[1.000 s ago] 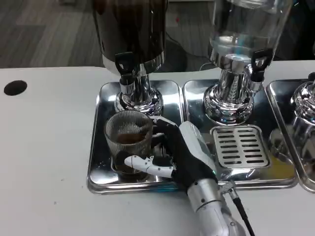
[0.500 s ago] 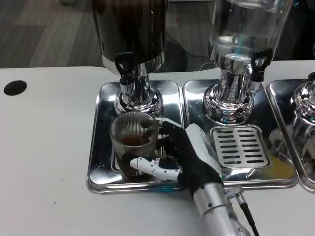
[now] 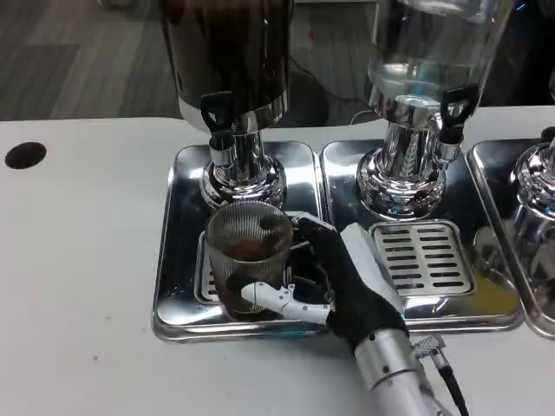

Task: Grasp the cup under the faucet to collect the drink, then remove the cup.

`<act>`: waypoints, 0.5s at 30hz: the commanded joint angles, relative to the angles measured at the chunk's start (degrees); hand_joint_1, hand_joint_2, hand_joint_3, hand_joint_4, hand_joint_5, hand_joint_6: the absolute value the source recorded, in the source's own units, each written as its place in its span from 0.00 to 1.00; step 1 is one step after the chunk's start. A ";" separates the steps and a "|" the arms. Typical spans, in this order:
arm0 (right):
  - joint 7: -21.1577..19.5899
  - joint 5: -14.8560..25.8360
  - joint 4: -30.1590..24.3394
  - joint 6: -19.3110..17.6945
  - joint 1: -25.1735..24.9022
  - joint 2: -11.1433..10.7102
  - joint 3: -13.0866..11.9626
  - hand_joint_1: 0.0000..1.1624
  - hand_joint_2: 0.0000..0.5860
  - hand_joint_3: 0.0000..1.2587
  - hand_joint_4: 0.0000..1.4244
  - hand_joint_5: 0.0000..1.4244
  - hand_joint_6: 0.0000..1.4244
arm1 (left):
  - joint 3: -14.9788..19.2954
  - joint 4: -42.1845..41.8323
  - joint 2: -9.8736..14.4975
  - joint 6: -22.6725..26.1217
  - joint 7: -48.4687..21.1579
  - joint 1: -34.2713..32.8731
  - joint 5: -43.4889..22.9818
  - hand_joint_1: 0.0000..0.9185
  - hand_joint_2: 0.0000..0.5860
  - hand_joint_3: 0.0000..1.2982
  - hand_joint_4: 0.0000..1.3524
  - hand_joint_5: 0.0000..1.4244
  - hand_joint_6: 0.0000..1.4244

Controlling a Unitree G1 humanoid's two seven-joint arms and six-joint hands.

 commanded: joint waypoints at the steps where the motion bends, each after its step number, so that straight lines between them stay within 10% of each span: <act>1: 0.19 0.92 -3.22 -3.39 -0.09 -0.13 -0.47 0.51 0.25 0.33 0.33 0.36 0.26 | -1.00 -0.45 0.64 1.00 -1.08 -0.78 0.99 0.00 0.20 0.23 0.11 0.12 0.26; 15: 1.88 0.92 -5.62 -4.55 1.18 -1.95 -0.69 0.49 0.24 0.33 0.34 0.36 0.26 | -2.82 -0.93 1.07 2.97 -2.04 -2.27 1.82 0.00 0.20 0.23 0.11 0.12 0.26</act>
